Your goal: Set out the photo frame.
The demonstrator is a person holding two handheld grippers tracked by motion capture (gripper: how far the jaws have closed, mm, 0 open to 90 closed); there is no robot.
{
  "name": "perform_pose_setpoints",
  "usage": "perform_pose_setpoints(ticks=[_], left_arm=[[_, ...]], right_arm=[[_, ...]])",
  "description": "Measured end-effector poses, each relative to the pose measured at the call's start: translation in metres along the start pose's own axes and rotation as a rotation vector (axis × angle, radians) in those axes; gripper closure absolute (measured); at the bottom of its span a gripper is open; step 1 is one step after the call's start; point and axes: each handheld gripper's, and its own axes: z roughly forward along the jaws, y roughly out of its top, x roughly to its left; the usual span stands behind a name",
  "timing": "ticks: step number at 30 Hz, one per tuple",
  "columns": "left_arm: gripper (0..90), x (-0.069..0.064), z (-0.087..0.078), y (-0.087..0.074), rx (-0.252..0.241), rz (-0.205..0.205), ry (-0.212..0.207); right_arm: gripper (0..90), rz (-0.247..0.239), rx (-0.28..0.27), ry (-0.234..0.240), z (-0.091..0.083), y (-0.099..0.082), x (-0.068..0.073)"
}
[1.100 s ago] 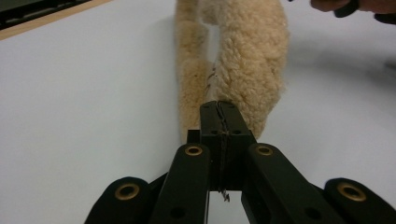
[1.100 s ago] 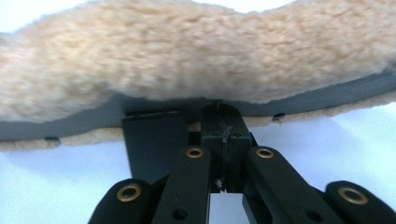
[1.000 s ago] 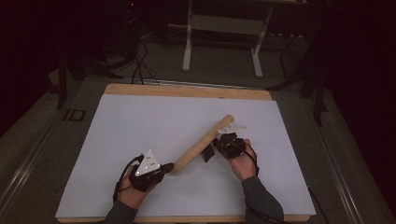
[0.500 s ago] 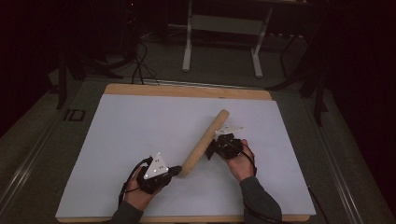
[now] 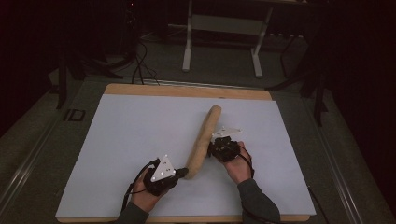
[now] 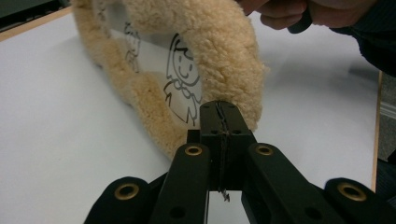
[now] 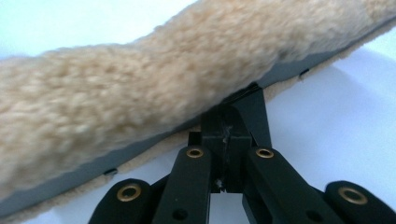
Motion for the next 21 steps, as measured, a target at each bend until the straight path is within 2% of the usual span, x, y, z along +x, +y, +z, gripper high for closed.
perform_pose_setpoints(ticks=[7,10,15,18,21], left_arm=[[90.0,-0.006,0.006,0.002,-0.002,0.013,-0.011],[90.0,-0.009,0.009,0.002,-0.001,0.020,-0.019],[90.0,-0.016,0.015,0.003,0.001,0.036,-0.033],[90.0,-0.020,0.019,0.003,0.006,0.049,-0.048],[90.0,-0.028,0.028,0.004,0.031,0.083,-0.059]], right_arm=[[90.0,-0.016,0.007,0.033,0.005,-0.002,0.007],[90.0,0.001,0.009,0.064,0.007,-0.004,0.008],[90.0,0.021,0.004,0.088,0.008,-0.005,0.008],[90.0,0.014,0.007,0.098,0.007,-0.006,0.009],[90.0,0.017,0.002,0.119,0.007,-0.006,0.010]])
